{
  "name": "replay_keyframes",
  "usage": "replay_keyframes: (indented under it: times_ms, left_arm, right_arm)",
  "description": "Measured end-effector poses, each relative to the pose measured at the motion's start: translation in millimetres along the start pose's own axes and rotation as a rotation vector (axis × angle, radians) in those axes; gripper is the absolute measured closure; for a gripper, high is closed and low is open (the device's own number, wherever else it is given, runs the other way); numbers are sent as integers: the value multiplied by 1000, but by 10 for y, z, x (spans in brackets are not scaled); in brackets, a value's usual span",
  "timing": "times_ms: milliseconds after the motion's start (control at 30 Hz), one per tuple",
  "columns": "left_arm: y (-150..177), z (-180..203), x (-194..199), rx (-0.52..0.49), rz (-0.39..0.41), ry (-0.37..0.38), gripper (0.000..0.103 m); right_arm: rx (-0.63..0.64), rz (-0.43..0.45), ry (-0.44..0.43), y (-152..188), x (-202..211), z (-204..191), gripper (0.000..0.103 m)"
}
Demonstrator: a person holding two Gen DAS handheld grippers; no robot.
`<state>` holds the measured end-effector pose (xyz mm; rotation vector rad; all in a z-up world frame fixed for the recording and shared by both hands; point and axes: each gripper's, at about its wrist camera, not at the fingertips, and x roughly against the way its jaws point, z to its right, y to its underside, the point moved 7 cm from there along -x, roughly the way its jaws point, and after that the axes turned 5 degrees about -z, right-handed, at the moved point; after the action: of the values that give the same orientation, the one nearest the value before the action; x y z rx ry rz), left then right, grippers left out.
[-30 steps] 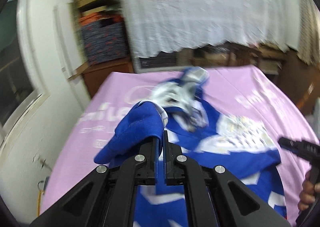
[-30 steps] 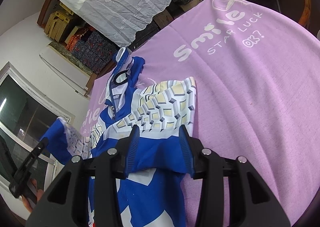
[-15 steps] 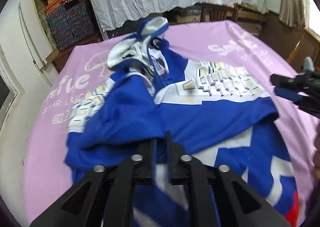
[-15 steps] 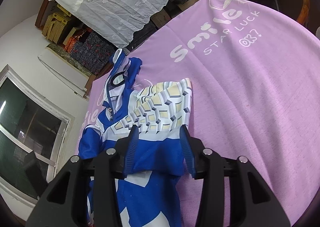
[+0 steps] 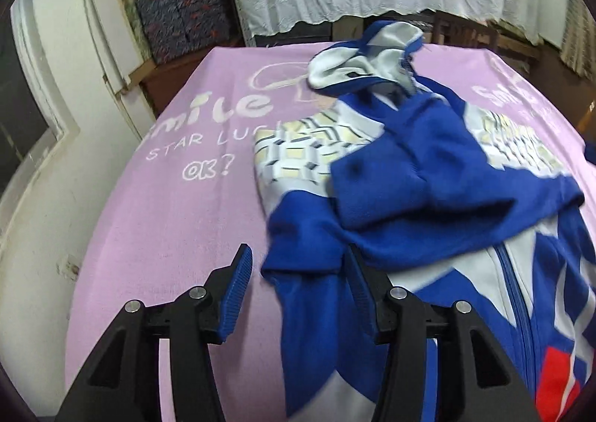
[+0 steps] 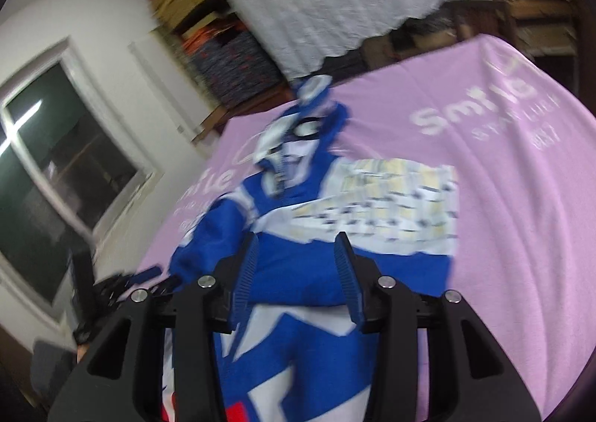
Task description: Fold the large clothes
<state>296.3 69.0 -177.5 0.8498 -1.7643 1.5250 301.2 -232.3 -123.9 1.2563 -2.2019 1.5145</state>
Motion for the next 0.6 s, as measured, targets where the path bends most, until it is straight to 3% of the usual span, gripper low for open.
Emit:
replay_keyframes:
  times_ms: [267,400,600]
  left_arm:
    - [124,-257,-163,126,-83,141,48]
    - [158,-436,-109,194,-84,196,48]
    - [163,-485,-111,216,-99,212,48]
  right_arm:
    - [486,-92,104,175,-489,-1369,50]
    - [642,-108,184,287,-840,-1665,50]
    - [828,-153,259,484,-1213,-1836,50]
